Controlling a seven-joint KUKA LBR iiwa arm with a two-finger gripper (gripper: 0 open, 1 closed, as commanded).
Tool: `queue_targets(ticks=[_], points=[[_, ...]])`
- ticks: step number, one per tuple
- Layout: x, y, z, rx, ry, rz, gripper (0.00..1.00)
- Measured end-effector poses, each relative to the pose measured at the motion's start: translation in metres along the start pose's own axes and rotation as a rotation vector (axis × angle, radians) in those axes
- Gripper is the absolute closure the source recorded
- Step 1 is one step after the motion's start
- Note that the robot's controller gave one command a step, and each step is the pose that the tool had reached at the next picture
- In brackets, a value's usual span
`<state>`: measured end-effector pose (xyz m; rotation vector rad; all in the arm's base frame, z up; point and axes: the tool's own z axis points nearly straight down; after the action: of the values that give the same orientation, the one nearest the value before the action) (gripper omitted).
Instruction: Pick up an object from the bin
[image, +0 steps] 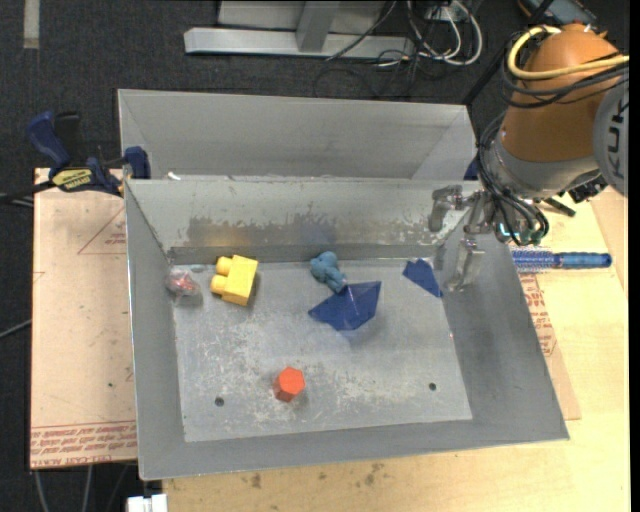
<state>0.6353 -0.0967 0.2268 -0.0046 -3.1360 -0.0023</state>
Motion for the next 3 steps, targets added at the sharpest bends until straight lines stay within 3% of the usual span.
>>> queue_targets(ticks=[1,2,3], points=[[0.007,0.105,0.162,-0.002,0.0,0.103,0.0],[0.013,0.119,0.125,-0.001,-0.01,0.148,0.0],[0.011,0.111,0.127,-0.001,-0.009,0.225,0.0]])
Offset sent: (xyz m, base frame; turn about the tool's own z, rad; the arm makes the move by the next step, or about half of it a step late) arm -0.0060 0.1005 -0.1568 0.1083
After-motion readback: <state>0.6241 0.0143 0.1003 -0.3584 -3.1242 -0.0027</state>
